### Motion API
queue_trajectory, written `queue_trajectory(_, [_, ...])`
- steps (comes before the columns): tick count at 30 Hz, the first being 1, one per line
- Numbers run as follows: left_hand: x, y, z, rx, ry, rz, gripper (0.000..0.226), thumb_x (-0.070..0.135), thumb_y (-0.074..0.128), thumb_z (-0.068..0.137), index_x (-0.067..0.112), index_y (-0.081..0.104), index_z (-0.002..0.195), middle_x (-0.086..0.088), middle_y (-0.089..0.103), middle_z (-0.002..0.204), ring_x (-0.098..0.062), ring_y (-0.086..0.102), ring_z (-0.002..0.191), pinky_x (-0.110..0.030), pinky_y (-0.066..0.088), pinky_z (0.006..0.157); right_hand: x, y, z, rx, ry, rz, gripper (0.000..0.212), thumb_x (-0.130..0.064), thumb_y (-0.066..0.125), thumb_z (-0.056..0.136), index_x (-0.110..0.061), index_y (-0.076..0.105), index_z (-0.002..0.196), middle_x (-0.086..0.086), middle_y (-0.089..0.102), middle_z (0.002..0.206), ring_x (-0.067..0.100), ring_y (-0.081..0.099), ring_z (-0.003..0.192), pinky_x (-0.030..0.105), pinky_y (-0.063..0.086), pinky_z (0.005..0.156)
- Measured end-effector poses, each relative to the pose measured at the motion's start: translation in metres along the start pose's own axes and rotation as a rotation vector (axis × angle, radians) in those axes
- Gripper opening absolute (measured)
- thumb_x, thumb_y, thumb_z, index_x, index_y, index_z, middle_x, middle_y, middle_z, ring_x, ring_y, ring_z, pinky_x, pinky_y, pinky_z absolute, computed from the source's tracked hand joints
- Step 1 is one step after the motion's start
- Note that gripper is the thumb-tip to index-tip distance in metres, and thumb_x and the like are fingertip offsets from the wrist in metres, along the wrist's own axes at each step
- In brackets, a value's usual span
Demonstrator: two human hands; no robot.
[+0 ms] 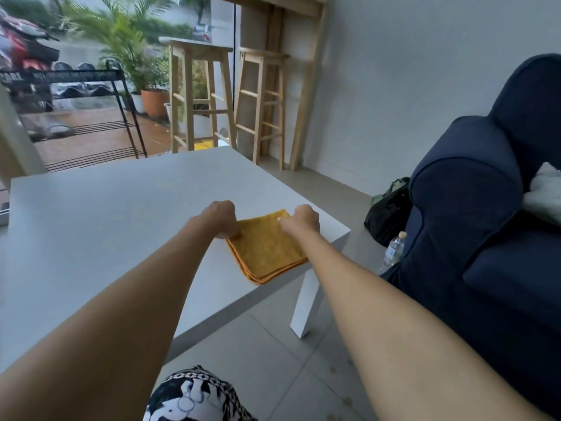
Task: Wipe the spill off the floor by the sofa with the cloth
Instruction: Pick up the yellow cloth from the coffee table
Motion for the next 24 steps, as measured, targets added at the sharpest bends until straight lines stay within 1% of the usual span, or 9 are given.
queue_trajectory(2, [-0.001,0.001,-0.005,-0.027,-0.020,-0.028,0.036,0.026,0.064,0.086,0.005,0.061,0.116,-0.008,0.062,0.106,-0.020,0.056,0.093,-0.028,0.048,0.077,0.007,0.001,0.002,-0.039,0.039,0.035,0.021,-0.022,0.070,0.083,-0.007,0.057,0.090,0.005,0.059,0.090,0.020,0.057,0.078,0.025,0.040,0.057])
queue_trajectory(5, [0.003,-0.005,-0.014,-0.039,-0.023,-0.073,0.040,0.020,0.064,0.087,0.006,0.058,0.125,-0.009,0.060,0.117,-0.022,0.054,0.106,-0.030,0.046,0.088,0.012,-0.006,-0.001,-0.072,0.044,0.061,0.029,-0.024,0.074,0.080,-0.005,0.061,0.098,0.006,0.062,0.097,0.022,0.057,0.086,0.022,0.036,0.052])
queue_trajectory(7, [0.009,-0.008,-0.020,-0.076,-0.021,-0.176,0.041,0.013,0.061,0.089,0.004,0.055,0.129,-0.011,0.059,0.119,-0.022,0.056,0.105,-0.033,0.047,0.091,0.018,-0.019,-0.006,-0.078,0.052,0.107,0.030,-0.025,0.075,0.080,-0.003,0.067,0.097,0.005,0.064,0.096,0.020,0.059,0.087,0.022,0.041,0.061])
queue_trajectory(11, [0.039,-0.014,-0.038,-0.121,0.022,-0.320,0.038,0.004,0.058,0.091,0.002,0.052,0.129,-0.011,0.062,0.105,-0.023,0.065,0.091,-0.036,0.054,0.086,0.035,-0.055,-0.023,-0.074,0.053,0.166,0.037,-0.022,0.076,0.082,-0.006,0.067,0.114,0.001,0.063,0.105,0.019,0.059,0.103,0.025,0.043,0.083])
queue_trajectory(13, [0.062,-0.019,-0.046,-0.103,0.066,-0.317,0.038,0.002,0.059,0.090,0.002,0.053,0.127,-0.011,0.062,0.102,-0.024,0.066,0.090,-0.035,0.055,0.082,0.048,-0.077,-0.033,-0.068,0.048,0.196,0.045,-0.019,0.079,0.079,-0.006,0.065,0.120,0.004,0.066,0.115,0.020,0.061,0.108,0.025,0.044,0.086])
queue_trajectory(15, [0.088,-0.021,-0.054,-0.091,0.110,-0.302,0.038,0.001,0.061,0.088,0.002,0.054,0.126,-0.011,0.062,0.100,-0.025,0.066,0.092,-0.033,0.054,0.080,0.062,-0.101,-0.045,-0.068,0.051,0.221,0.049,-0.015,0.080,0.077,-0.006,0.063,0.122,0.005,0.066,0.112,0.017,0.061,0.099,0.026,0.045,0.081])
queue_trajectory(18, [0.130,-0.014,-0.065,-0.098,0.181,-0.284,0.038,0.001,0.064,0.086,0.002,0.057,0.123,-0.010,0.062,0.098,-0.025,0.066,0.094,-0.032,0.054,0.080,0.091,-0.137,-0.067,-0.075,0.057,0.228,0.021,-0.010,0.078,0.077,-0.013,0.066,0.093,0.004,0.067,0.098,0.012,0.061,0.083,0.022,0.046,0.066])
queue_trajectory(20, [0.159,-0.004,-0.072,-0.107,0.226,-0.263,0.035,0.001,0.065,0.085,0.002,0.060,0.120,-0.009,0.063,0.098,-0.022,0.063,0.090,-0.030,0.053,0.078,0.113,-0.163,-0.080,-0.050,0.063,0.207,0.020,-0.010,0.079,0.077,-0.016,0.060,0.075,0.006,0.068,0.094,0.015,0.062,0.084,0.023,0.046,0.062])
queue_trajectory(24, [0.221,0.028,-0.092,-0.126,0.326,-0.250,0.030,0.004,0.064,0.085,0.005,0.062,0.115,-0.006,0.060,0.092,-0.017,0.057,0.081,-0.029,0.049,0.073,0.164,-0.217,-0.108,0.040,0.090,0.164,0.022,-0.010,0.081,0.075,-0.010,0.059,0.073,0.005,0.065,0.087,0.017,0.062,0.086,0.030,0.052,0.073])
Point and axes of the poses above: each hand's wrist, its own z-axis towards the middle knuckle, its own y-axis out of the palm, x = y × z, the point moved 10 cm from there along z, towards the middle knuckle
